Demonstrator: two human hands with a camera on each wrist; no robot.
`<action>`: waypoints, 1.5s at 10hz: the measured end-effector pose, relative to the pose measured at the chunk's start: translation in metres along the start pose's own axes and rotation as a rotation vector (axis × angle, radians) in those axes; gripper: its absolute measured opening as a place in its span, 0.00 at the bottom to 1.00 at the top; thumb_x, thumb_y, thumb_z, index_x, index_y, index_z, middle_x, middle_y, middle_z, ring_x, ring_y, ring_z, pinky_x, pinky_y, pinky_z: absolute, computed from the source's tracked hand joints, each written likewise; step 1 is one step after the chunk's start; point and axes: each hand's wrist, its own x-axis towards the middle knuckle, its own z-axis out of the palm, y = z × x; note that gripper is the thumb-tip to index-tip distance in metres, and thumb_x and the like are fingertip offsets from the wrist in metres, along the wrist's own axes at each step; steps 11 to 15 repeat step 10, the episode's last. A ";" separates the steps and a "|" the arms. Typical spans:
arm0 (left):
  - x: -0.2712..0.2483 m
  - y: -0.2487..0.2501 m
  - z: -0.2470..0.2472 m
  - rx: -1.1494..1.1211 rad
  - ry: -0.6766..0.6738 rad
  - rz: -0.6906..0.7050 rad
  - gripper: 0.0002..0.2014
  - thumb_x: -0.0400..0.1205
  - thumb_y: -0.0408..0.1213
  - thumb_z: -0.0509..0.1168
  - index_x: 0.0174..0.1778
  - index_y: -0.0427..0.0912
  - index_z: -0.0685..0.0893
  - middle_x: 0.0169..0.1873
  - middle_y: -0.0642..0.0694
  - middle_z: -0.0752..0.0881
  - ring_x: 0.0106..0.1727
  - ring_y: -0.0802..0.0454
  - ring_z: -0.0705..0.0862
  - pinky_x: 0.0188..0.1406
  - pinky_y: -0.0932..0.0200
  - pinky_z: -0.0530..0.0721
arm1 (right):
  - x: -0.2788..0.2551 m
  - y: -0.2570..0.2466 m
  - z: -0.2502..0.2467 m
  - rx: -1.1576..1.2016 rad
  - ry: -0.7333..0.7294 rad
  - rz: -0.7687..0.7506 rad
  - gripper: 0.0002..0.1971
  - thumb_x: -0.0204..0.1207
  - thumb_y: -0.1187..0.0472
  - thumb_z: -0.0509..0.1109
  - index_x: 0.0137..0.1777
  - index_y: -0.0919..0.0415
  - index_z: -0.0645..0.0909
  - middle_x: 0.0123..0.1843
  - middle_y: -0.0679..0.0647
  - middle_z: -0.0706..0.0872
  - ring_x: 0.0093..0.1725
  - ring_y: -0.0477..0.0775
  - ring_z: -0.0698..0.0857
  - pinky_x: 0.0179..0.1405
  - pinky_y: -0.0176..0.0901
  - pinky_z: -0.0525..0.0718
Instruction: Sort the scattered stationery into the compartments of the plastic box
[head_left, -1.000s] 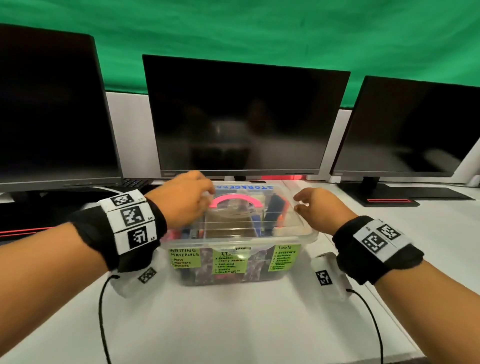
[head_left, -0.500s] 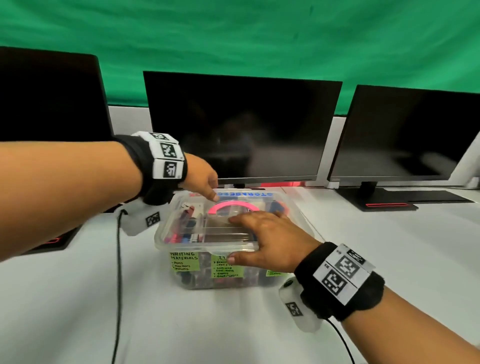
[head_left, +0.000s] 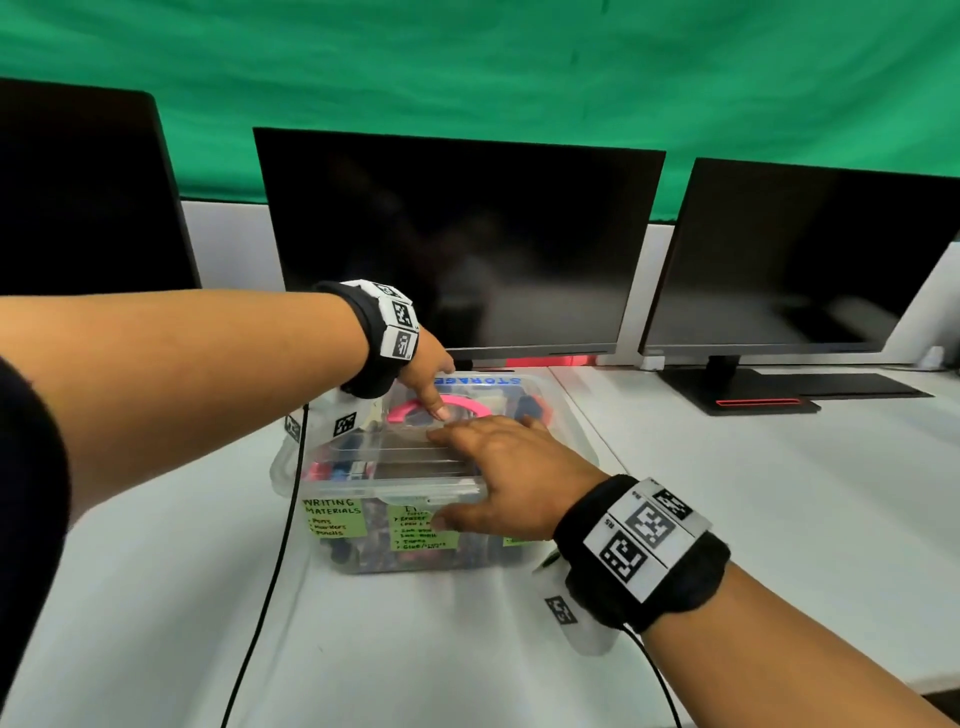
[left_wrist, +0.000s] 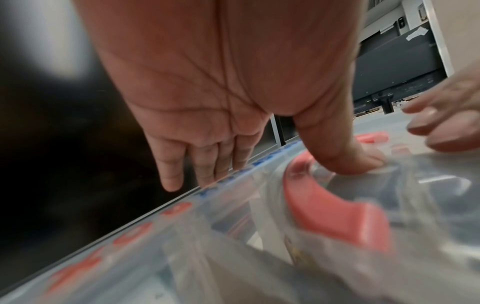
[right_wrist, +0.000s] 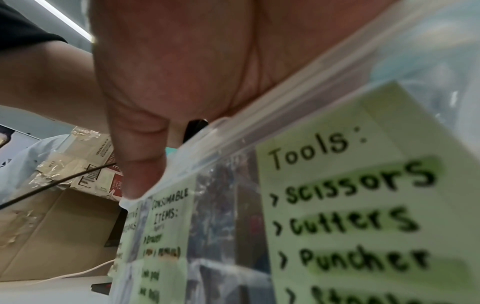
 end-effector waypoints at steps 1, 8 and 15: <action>0.004 0.001 -0.005 -0.038 -0.023 0.020 0.34 0.75 0.53 0.71 0.75 0.42 0.71 0.67 0.43 0.81 0.65 0.46 0.80 0.60 0.57 0.75 | 0.000 0.001 0.001 -0.012 0.028 -0.011 0.38 0.70 0.38 0.68 0.79 0.47 0.62 0.76 0.48 0.72 0.75 0.53 0.69 0.75 0.62 0.64; 0.055 -0.027 -0.004 -0.046 -0.153 0.224 0.43 0.66 0.60 0.75 0.71 0.39 0.72 0.63 0.42 0.81 0.55 0.45 0.82 0.49 0.55 0.76 | 0.026 0.012 -0.005 -0.014 -0.180 0.123 0.20 0.74 0.47 0.53 0.64 0.36 0.76 0.61 0.34 0.84 0.61 0.38 0.85 0.58 0.50 0.86; 0.039 -0.045 -0.007 -0.366 -0.151 0.207 0.48 0.69 0.55 0.76 0.80 0.42 0.60 0.73 0.40 0.71 0.74 0.42 0.72 0.73 0.53 0.72 | 0.045 0.016 -0.053 0.250 -0.575 -0.001 0.33 0.75 0.37 0.62 0.80 0.39 0.59 0.81 0.36 0.58 0.82 0.39 0.53 0.83 0.54 0.47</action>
